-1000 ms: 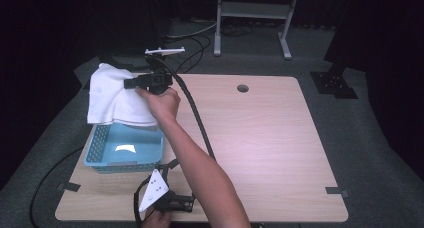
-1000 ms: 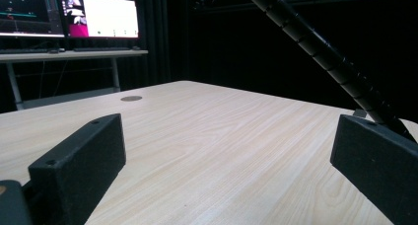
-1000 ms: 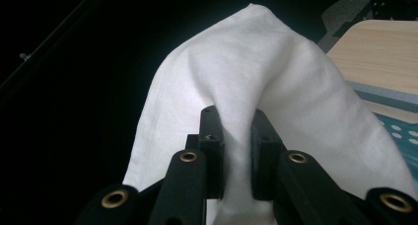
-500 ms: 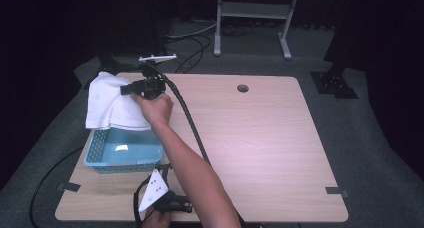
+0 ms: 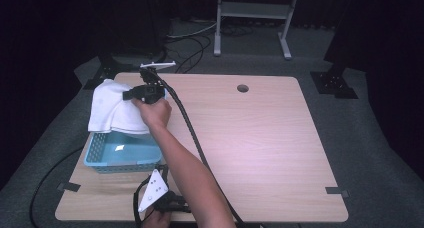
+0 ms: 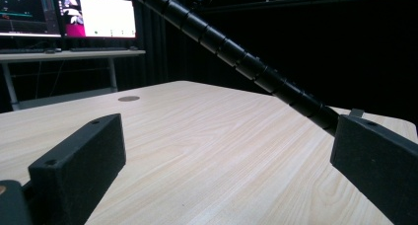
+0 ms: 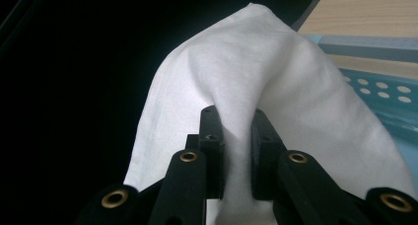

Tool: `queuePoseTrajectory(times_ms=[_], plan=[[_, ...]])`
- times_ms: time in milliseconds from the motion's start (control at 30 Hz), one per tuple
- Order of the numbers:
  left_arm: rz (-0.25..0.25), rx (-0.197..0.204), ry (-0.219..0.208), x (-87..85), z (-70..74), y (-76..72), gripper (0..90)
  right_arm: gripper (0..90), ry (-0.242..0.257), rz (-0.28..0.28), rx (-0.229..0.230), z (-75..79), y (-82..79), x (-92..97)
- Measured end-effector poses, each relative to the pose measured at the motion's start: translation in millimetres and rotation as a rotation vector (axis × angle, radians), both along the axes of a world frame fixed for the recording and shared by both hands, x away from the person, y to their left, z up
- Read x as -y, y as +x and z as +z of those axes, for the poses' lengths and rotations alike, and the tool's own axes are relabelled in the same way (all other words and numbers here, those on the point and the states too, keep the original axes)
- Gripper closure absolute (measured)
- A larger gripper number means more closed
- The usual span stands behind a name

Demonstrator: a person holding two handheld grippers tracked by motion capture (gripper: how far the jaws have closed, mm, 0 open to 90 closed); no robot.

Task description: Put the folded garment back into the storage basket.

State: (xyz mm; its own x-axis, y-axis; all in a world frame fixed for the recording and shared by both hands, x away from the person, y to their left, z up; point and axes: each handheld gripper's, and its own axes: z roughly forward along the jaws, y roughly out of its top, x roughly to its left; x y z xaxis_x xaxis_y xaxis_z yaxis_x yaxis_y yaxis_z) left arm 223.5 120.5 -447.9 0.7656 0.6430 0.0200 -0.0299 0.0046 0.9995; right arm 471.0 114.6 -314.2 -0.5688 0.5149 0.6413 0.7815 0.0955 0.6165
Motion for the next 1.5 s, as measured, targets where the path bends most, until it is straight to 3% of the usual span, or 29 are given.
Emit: queuePoseTrajectory(times_ms=[100, 133, 167, 233, 267, 367, 433, 533, 767, 1367, 1500], plan=[[-0.002, -0.001, 0.002, -0.1, 0.0, -0.3, 0.0, 79.7, -0.005, 0.002, 0.000, -6.1, 2.8, -0.2], [-0.008, -0.001, 0.003, -0.6, 0.0, -0.4, 0.0, 75.7, -0.014, 0.032, -0.047, -16.5, 9.5, -0.8], [-0.008, -0.001, 0.003, -0.6, 0.0, -0.4, 0.0, 75.7, -0.014, 0.032, -0.047, -16.5, 9.5, -0.8], [-0.009, -0.003, 0.001, -0.5, -0.1, -0.5, 0.0, 66.2, -0.084, 0.070, -0.063, -27.5, 15.0, -2.0], [-0.009, -0.003, -0.005, 0.0, -0.1, -0.6, 0.0, 63.2, -0.165, 0.105, -0.031, -32.8, 16.1, -2.5], [-0.009, -0.002, 0.002, -0.4, 0.0, -0.5, 0.0, 60.4, -0.191, 0.118, -0.002, -32.1, 16.0, -1.5], [-0.009, -0.002, 0.002, -0.4, 0.0, -0.4, 0.0, 56.0, -0.234, 0.148, 0.062, -28.7, 14.3, -0.9], [-0.009, -0.003, 0.000, -0.2, -0.1, -0.6, 0.0, 52.7, -0.259, 0.176, 0.077, -26.8, 13.2, 0.6], [-0.008, -0.001, 0.004, -0.4, 0.1, -0.5, 0.0, 46.5, -0.272, 0.225, 0.100, -23.1, 9.9, 5.2], [0.003, -0.002, 0.005, 0.1, 0.1, -0.4, 0.0, 30.1, -0.183, 0.299, 0.172, -8.7, -10.5, 28.6], [0.003, -0.002, 0.005, 0.1, 0.1, -0.5, 0.0, 27.4, -0.144, 0.300, 0.167, -7.1, -12.5, 37.3]])
